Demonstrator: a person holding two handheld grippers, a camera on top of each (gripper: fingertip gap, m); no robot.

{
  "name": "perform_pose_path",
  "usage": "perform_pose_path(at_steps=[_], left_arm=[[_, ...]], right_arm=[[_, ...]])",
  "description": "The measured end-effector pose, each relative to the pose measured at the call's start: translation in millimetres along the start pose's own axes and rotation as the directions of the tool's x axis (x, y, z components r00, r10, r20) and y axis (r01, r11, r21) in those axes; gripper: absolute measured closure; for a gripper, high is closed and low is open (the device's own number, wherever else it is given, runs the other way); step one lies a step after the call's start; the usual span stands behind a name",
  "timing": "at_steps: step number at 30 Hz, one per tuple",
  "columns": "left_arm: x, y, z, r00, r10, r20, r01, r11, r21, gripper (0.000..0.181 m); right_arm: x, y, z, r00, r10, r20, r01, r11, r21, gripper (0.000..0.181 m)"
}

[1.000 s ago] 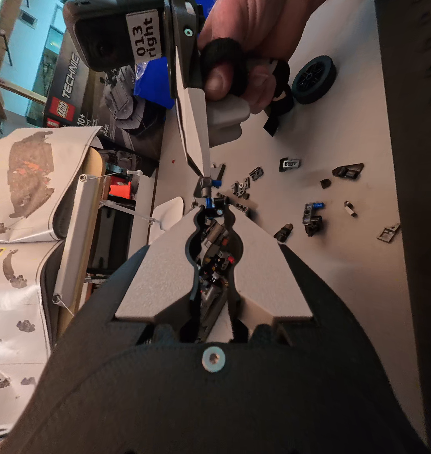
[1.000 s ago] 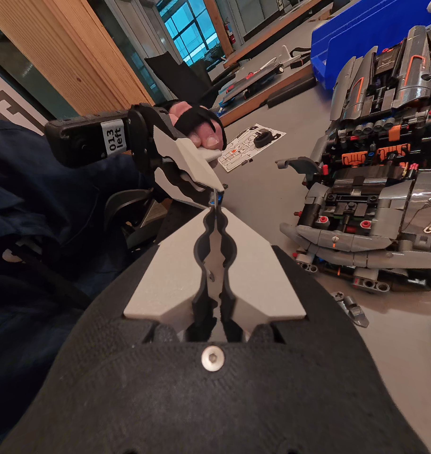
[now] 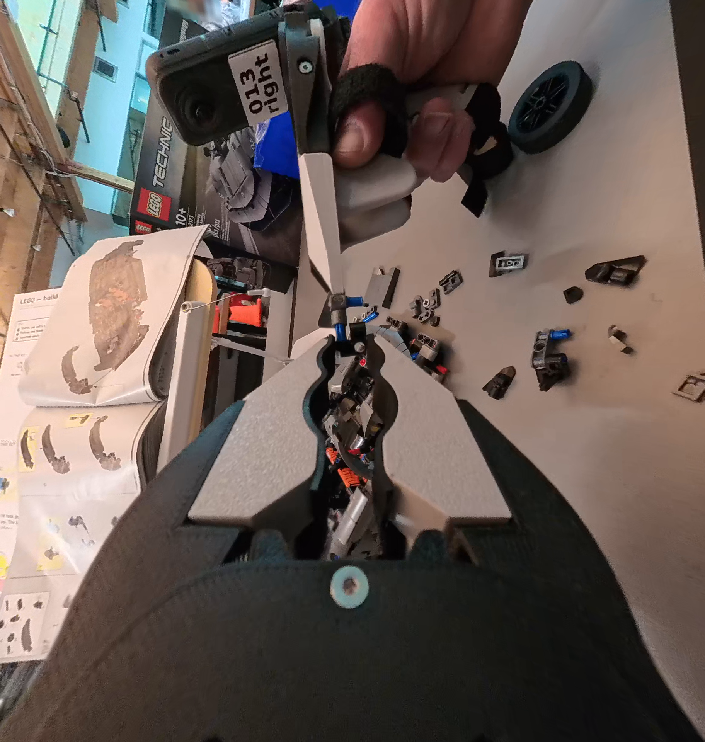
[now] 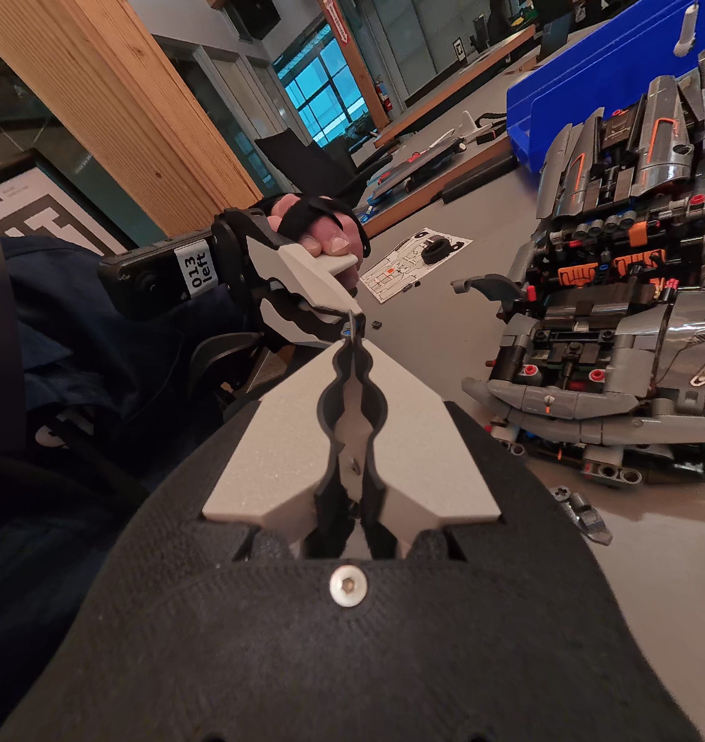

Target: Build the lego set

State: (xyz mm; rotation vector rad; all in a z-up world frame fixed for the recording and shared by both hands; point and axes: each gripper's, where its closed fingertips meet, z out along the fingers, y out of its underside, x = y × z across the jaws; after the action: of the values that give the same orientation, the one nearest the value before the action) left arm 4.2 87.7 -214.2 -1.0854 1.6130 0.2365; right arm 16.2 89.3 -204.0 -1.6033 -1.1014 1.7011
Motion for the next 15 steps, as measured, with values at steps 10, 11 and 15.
perform_pose_path(at_steps=[10,11,15], left_arm=[[-3,4,5,0.998,0.043,0.037,-0.040,0.996,-0.082,0.170],[-4,6,7,0.998,0.049,0.041,-0.045,0.994,-0.102,0.169],[-1,14,15,0.999,0.032,0.023,-0.028,0.987,-0.160,0.169]], right_arm=[[3,-3,0,0.998,-0.027,-0.055,0.027,1.000,0.003,0.181],[5,-3,-1,0.997,-0.030,-0.075,0.031,1.000,0.001,0.181],[15,-1,-2,0.982,-0.072,-0.173,0.067,0.997,-0.034,0.181]])
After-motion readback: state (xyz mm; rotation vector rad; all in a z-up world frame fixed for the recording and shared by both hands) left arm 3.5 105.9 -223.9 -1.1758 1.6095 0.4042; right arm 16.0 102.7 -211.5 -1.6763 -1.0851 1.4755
